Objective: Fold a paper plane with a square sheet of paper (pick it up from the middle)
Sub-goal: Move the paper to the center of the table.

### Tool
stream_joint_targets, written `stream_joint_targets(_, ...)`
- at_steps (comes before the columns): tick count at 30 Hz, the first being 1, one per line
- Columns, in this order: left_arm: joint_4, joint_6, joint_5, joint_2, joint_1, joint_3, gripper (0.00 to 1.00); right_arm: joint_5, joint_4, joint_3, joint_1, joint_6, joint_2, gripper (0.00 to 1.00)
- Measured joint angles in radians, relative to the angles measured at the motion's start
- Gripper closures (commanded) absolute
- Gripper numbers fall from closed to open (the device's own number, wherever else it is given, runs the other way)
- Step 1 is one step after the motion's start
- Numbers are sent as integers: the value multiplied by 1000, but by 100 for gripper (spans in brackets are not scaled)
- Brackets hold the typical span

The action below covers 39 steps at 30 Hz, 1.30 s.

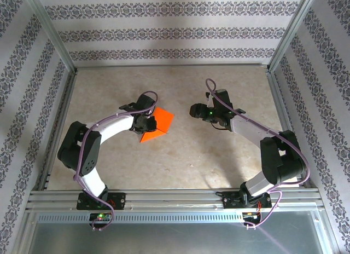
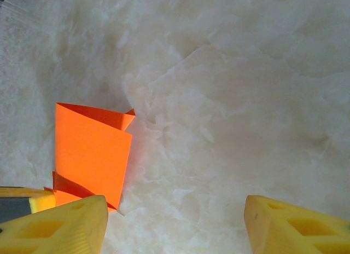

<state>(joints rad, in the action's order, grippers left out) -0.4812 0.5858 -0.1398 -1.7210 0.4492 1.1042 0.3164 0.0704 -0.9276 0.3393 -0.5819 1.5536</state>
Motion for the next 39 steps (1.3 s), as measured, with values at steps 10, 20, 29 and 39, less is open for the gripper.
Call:
stream_joint_targets(10, 14, 27, 40, -72, -25, -2, 88, -4, -10, -6, 19, -19, 3, 31)
stream_joint_targets(20, 65, 44, -8, -98, -26, -16, 91, 78, -22, -39, 61, -72, 82, 33)
stream_joint_targets(29, 86, 48, -47, -119, 22, 3, 91, 93, -26, -36, 71, -137, 97, 34)
stream_joint_targets(39, 124, 140, -72, -143, 76, 20, 92, 96, -45, 29, 150, -393, 106, 44)
